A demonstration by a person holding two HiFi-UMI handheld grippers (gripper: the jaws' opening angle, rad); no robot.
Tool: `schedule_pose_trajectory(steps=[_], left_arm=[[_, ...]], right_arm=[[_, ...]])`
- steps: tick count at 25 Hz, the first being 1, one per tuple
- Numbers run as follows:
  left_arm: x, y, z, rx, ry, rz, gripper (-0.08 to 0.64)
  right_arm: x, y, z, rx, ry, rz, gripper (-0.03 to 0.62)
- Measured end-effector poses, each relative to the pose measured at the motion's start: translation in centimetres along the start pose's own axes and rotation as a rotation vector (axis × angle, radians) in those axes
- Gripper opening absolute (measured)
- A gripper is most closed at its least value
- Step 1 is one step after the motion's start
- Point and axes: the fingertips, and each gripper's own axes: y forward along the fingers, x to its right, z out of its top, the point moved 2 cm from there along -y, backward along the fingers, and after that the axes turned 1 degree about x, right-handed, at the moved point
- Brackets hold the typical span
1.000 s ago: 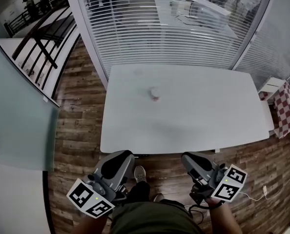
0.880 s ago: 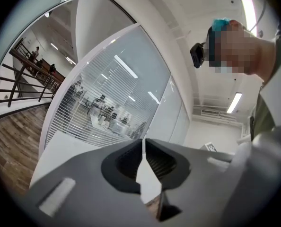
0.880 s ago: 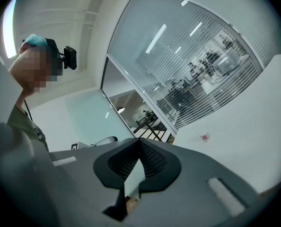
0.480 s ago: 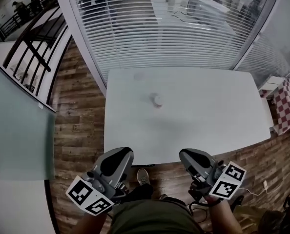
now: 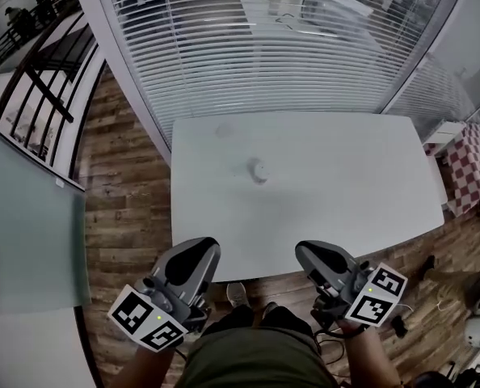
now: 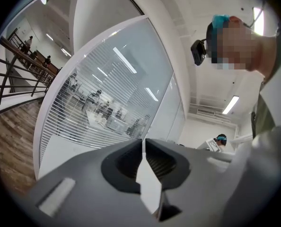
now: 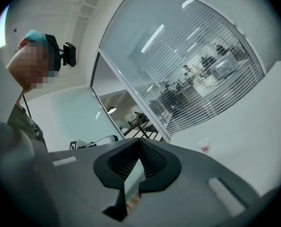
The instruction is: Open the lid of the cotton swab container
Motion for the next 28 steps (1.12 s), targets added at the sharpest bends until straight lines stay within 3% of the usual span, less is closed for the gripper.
schedule_pose_trajectory(steps=[17, 28], left_arm=[[-3.7, 4.8, -3.2, -0.073, 0.005, 0.064, 0.028], [-7.8, 10.0, -6.8, -0.136, 0.008, 0.153, 0.032]], right_arm=[[5.6, 2.1, 1.1, -0.041, 0.046, 0.019, 0.009], [11.4, 4.5, 2.3, -0.111, 0.096, 0.063, 0.009]])
